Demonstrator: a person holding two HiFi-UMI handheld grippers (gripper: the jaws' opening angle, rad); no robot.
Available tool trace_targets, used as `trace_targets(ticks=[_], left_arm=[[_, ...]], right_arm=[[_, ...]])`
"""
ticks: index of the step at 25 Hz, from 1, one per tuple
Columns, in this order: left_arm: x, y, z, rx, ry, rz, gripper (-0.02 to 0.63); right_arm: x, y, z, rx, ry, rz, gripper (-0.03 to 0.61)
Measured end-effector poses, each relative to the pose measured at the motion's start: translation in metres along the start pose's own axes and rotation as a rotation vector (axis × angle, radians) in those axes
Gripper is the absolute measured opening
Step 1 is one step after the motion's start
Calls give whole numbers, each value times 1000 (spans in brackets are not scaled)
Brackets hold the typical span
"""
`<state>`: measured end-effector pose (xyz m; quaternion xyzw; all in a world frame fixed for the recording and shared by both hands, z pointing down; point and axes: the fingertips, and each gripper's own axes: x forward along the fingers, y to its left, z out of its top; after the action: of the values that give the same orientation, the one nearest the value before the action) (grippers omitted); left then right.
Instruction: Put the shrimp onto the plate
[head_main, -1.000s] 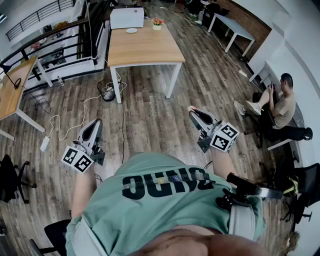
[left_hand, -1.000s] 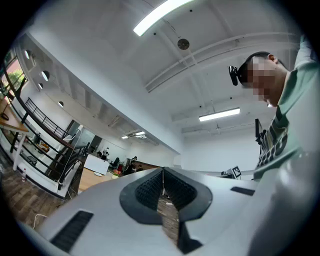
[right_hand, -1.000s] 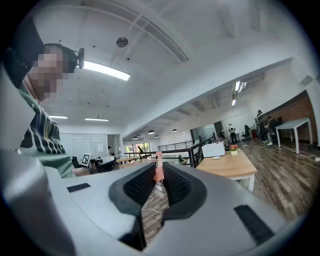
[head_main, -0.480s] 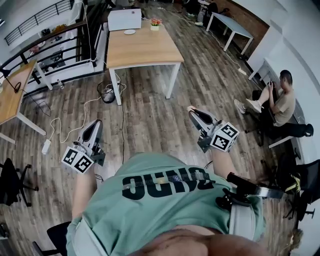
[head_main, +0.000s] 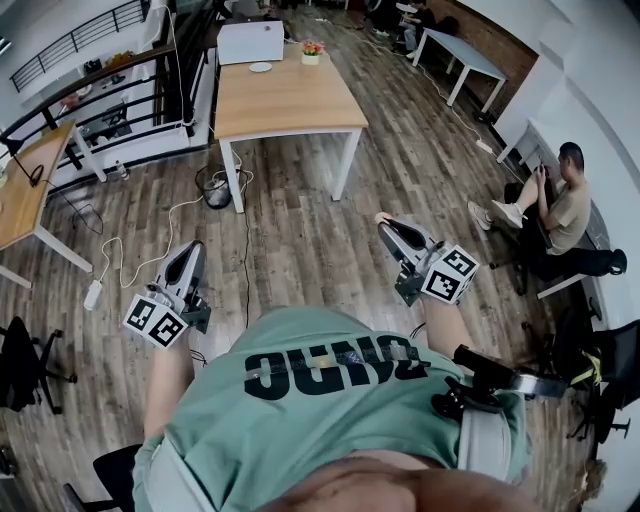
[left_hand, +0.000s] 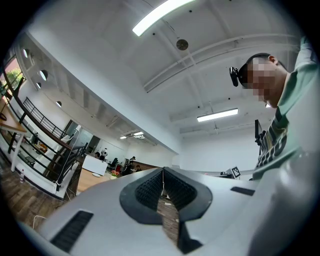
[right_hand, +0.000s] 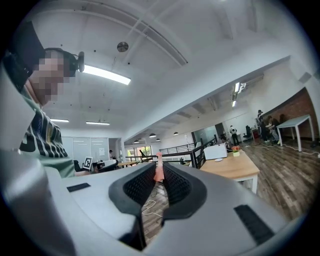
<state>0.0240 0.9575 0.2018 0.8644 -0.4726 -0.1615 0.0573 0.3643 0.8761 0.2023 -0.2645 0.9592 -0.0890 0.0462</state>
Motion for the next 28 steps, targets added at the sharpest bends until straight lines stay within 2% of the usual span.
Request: trace_targets(ticks=[16, 28], left_arm=[[12, -12, -3, 6, 29, -22, 12], [79, -62, -25, 17, 70, -125, 12]], right_arm=[[-17, -10, 6, 35, -49, -25, 51], [-83, -46, 21, 28, -95, -81, 51]])
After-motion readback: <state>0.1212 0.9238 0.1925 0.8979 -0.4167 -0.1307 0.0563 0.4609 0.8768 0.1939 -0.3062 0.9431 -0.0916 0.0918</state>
